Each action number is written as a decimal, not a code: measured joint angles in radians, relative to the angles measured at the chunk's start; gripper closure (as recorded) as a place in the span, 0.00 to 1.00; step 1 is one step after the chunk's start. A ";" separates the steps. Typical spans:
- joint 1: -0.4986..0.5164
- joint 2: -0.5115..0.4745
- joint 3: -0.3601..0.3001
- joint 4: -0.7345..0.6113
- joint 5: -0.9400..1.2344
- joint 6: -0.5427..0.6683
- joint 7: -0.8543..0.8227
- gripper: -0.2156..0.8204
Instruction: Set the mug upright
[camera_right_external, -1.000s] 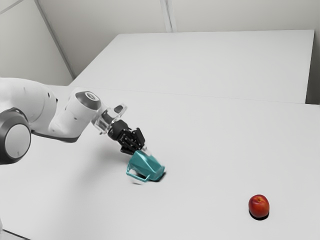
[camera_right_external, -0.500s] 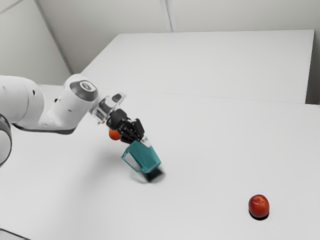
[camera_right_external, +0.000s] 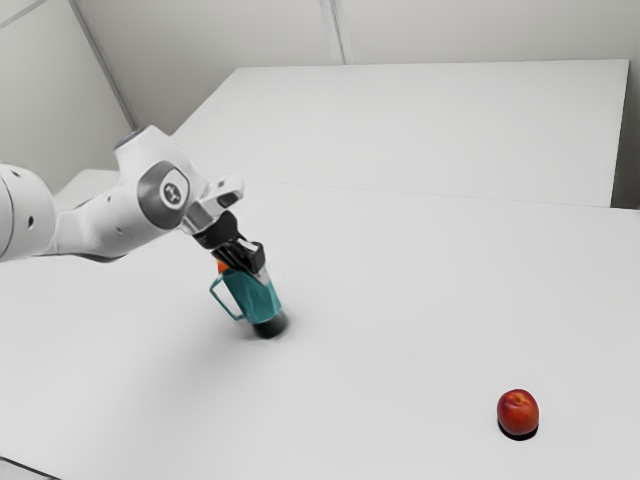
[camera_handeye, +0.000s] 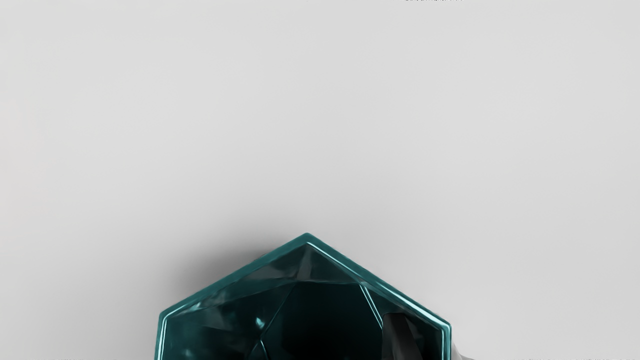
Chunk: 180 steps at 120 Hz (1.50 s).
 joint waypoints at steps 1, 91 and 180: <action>0.000 -0.002 0.000 -0.002 0.008 0.004 -0.002 0.95; -0.001 -0.027 0.033 -0.101 0.367 0.252 -0.087 0.95; -0.049 0.021 0.041 -0.147 0.438 0.390 -0.125 0.76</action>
